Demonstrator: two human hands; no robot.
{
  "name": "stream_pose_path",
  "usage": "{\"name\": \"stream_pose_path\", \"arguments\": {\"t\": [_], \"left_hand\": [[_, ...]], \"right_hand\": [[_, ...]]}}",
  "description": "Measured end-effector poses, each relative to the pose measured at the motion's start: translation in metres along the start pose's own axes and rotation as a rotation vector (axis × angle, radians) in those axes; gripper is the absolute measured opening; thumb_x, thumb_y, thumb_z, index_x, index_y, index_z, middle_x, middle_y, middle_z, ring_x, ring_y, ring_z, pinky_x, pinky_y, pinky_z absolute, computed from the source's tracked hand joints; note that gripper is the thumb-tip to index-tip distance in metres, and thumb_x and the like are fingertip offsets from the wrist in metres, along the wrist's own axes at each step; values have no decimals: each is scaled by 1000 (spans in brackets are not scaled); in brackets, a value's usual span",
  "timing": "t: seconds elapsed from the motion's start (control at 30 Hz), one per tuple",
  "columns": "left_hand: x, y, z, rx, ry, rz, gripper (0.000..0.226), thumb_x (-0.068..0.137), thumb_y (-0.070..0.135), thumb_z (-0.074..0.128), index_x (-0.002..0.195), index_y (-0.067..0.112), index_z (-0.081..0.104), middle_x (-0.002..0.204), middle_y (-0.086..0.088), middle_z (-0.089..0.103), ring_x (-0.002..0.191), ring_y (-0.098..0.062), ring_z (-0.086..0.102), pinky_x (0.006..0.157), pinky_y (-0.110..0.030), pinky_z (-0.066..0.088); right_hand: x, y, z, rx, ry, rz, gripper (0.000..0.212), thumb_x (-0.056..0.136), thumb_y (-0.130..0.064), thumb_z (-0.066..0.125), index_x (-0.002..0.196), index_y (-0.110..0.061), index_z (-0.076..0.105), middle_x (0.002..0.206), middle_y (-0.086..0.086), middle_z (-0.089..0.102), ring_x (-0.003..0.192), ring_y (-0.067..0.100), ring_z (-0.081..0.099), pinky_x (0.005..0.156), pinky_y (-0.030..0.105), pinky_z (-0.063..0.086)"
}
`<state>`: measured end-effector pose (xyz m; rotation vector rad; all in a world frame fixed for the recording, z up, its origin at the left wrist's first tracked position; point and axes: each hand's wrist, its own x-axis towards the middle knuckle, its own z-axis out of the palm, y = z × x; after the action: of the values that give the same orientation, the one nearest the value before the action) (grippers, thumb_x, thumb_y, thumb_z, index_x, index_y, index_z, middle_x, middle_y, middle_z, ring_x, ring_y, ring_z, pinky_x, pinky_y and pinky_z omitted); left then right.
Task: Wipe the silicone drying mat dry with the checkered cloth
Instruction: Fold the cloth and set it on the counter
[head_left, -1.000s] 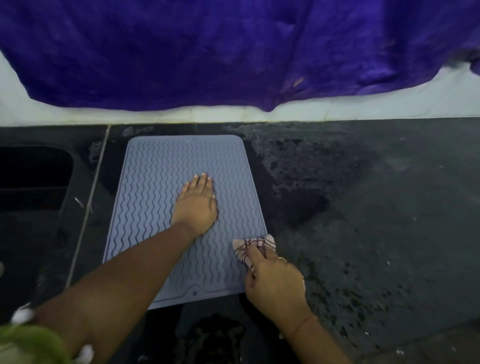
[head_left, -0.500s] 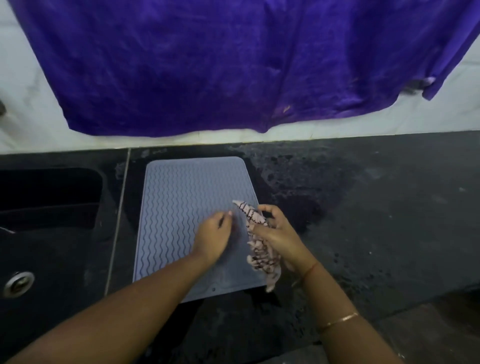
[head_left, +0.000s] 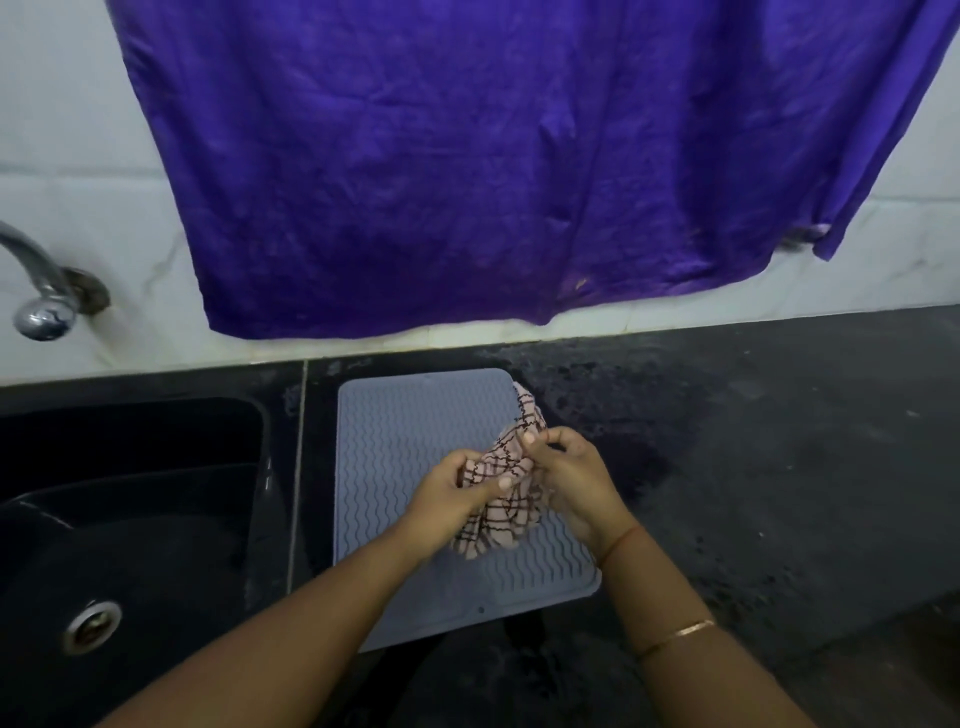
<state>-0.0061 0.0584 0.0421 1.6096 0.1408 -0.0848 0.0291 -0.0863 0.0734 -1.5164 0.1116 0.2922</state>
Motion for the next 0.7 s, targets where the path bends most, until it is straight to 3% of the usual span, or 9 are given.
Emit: {"name": "stream_pose_path", "arguments": {"t": [0.1, 0.23, 0.37, 0.5, 0.6, 0.7], "left_hand": [[-1, 1, -13, -132, 33, -64, 13, 85, 20, 67, 96, 14, 62, 97, -7, 71, 88, -20, 67, 78, -30, 55], [-1, -1, -35, -243, 110, -132, 9, 89, 21, 61, 96, 15, 61, 104, -14, 70, 99, -29, 66, 94, -47, 50], [-1, 3, -51, -337, 135, -152, 10, 91, 16, 56, 101, 16, 59, 107, -15, 67, 101, -29, 64, 93, -45, 50], [5, 5, -59, -337, 136, -159, 16, 92, 12, 53, 106, 20, 57, 113, -12, 64, 106, -27, 61, 97, -45, 48], [10, 7, -57, -135, 144, -168, 34, 88, 9, 56, 118, 25, 51, 124, -12, 58, 106, -25, 59, 97, -45, 48], [11, 18, -50, 65, 39, -186, 72, 84, 8, 63, 143, 26, 26, 144, -11, 40, 119, -27, 50, 101, -39, 43]], "right_hand": [[1, -5, 5, -3, 22, 24, 17, 91, -24, 60, 79, -13, 55, 78, 11, 63, 70, 24, 57, 57, 30, 45], [4, -19, 4, 30, 107, 11, 19, 97, -21, 48, 80, -15, 48, 87, 13, 61, 75, 23, 57, 60, 34, 49], [3, -29, 1, 82, 165, -24, 18, 98, -18, 44, 83, -12, 50, 91, 12, 62, 83, 23, 60, 72, 38, 52], [8, -33, 1, 145, 130, -33, 19, 97, -17, 46, 82, -10, 54, 88, 9, 64, 80, 20, 61, 70, 35, 52], [19, -36, 2, 118, 91, -40, 14, 96, -22, 49, 87, -11, 52, 89, 9, 63, 79, 20, 60, 69, 34, 53], [29, -45, 3, 49, -20, -68, 16, 96, -23, 50, 83, -13, 52, 81, 7, 61, 71, 17, 58, 66, 33, 51]]}}
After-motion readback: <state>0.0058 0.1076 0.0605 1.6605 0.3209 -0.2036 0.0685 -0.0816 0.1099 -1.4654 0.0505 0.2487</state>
